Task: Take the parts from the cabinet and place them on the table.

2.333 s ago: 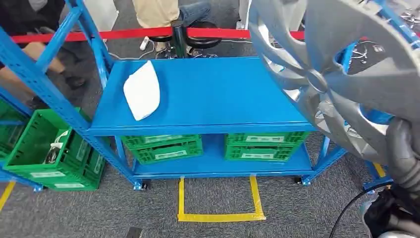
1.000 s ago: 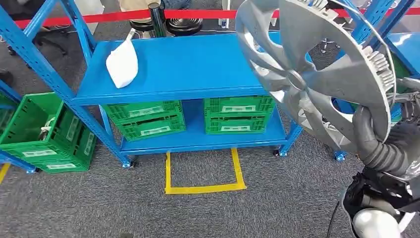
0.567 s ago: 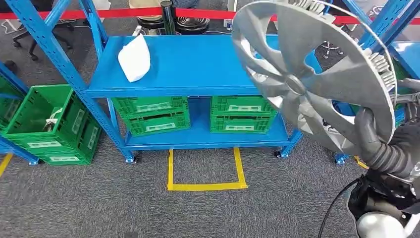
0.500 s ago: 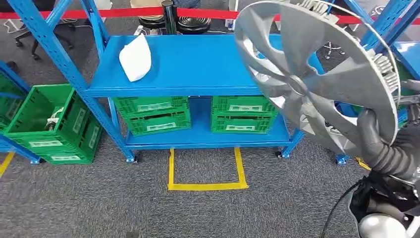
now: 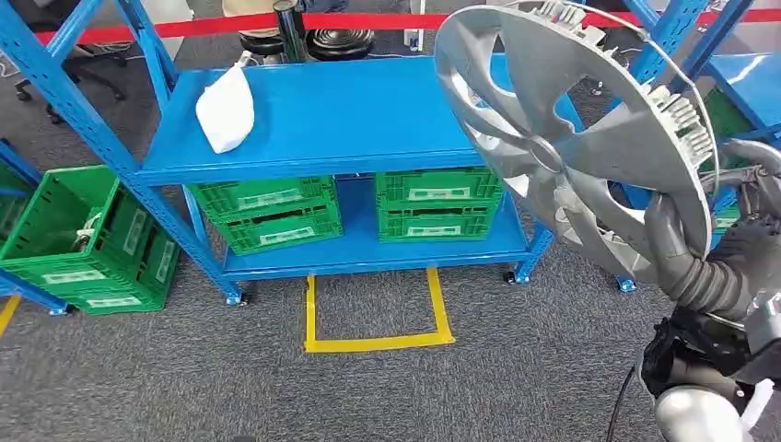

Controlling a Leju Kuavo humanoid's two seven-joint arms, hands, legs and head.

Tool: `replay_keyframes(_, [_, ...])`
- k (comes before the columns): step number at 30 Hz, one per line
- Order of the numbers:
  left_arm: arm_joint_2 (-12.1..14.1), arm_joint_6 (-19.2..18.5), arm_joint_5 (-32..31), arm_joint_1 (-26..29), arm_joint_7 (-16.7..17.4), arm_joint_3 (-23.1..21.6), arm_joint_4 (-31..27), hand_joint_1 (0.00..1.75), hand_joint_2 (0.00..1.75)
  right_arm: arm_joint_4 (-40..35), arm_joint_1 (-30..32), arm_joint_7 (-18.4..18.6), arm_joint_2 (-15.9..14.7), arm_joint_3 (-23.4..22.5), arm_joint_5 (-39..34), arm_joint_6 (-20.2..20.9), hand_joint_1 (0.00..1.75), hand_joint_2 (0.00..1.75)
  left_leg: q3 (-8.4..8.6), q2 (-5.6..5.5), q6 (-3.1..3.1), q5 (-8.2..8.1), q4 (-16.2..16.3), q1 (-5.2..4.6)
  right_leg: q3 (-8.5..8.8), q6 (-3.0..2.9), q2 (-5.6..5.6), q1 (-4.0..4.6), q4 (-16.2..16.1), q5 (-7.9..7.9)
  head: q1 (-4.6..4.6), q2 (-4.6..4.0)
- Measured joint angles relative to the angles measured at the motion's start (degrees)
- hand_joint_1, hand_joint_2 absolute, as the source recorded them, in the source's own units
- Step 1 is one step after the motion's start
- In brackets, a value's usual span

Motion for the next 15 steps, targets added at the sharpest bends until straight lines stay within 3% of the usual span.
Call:
replay_keyframes(1, [0.00, 0.02, 0.00, -0.02, 0.00, 0.00, 0.00, 0.00, 1.75, -0.06, -0.02, 0.20, 0.00, -0.02, 0.24, 0.02, 1.75, 1.75, 2.48, -0.05, 0.34, 2.34, -4.81, -0.02, 0.00, 0.09, 0.05, 0.01, 0.10, -0.05, -0.09, 0.00])
replay_keyframes(2, [0.00, 0.00, 0.00, -0.06, 0.00, 0.00, 0.00, 0.00, 1.75, -0.15, -0.03, 0.43, -0.02, -0.02, 0.42, 0.09, 1.75, 1.75, 3.68, -0.23, 0.69, 2.46, -7.27, -0.13, -0.10, 0.25, 0.06, 0.14, 0.15, -0.07, -0.15, 0.00])
replay_keyframes(5, [-0.07, 0.02, 0.00, -0.08, -0.02, 0.00, 0.00, 0.00, 1.75, -0.26, -0.18, 0.98, -0.42, -0.02, 1.01, 0.20, 1.75, 1.75, 3.76, -0.22, 1.05, 2.07, -8.68, -0.24, -0.82, 1.12, -0.06, 0.37, 0.50, 0.25, 0.02, 0.00])
replay_keyframes(7, [-0.24, 0.00, 0.00, -0.11, -0.02, 0.00, 0.00, 0.00, 1.75, -0.33, -0.19, 1.46, -0.61, 0.00, 1.51, 0.33, 1.75, 1.75, 3.75, -0.39, 1.94, 2.71, -9.27, 0.25, -1.15, 1.69, -0.34, 0.20, 0.67, -0.32, 0.04, 0.00])
replay_keyframes(8, [-0.28, 0.02, 0.00, -0.13, -0.02, 0.00, 0.00, 0.00, 1.75, -0.37, -0.23, 1.64, -0.70, 0.00, 1.64, 0.33, 1.75, 1.75, 3.67, -0.63, 2.19, 2.86, -9.23, 0.15, -1.59, 1.97, -0.21, 0.21, 2.37, -1.93, 0.51, 0.00])
replay_keyframes(10, [-0.39, 0.02, 0.00, -0.10, -0.02, 0.00, 0.00, 0.00, 1.75, -0.52, -0.28, 1.75, -1.07, 0.02, 1.79, 0.33, 1.75, 1.75, 3.45, -0.89, 2.55, 3.05, -9.22, 0.03, -5.07, 2.38, -0.06, 0.22, 11.10, -6.94, 1.42, 0.00])
replay_keyframes(11, [-0.39, 0.02, -0.02, -0.08, -0.02, 0.00, 0.00, 0.00, 1.75, -0.52, -0.27, 1.77, -1.07, 0.02, 1.81, 0.33, 1.75, 1.75, 3.33, -0.99, 2.63, 3.10, -9.19, -0.09, -6.72, 2.49, -0.02, 0.22, 15.09, -8.60, 1.68, 0.00])
replay_keyframes(12, [-0.39, 0.00, 0.00, -0.06, -0.02, 0.00, 0.00, 0.00, 1.75, -0.52, -0.24, 1.81, -1.07, 0.07, 1.84, 0.33, 1.75, 1.75, 3.25, -1.20, 2.71, 3.17, -9.18, -0.21, -7.82, 2.49, -0.01, 0.22, 17.94, -9.25, 1.92, 0.00])
replay_keyframes(13, [-0.39, 0.02, 0.00, -0.06, -0.02, 0.00, 0.00, 0.00, 1.75, -0.50, -0.21, 1.88, -1.07, 0.13, 1.86, 0.33, 1.75, 1.75, 3.24, -1.49, 2.73, 3.20, -9.17, -0.33, -7.51, 2.35, 0.04, 0.24, 17.73, -8.40, 2.12, 0.00])
replay_keyframes(15, [-0.42, 0.02, 0.00, -0.10, -0.02, 0.00, 0.00, 0.00, 1.75, -0.52, -0.23, 1.88, -1.09, 0.15, 1.97, 0.35, 1.75, 1.75, 3.34, -2.38, 2.63, 3.28, -9.12, -0.58, -4.21, 1.80, 0.63, 0.25, 11.20, -4.02, 2.41, 0.00])
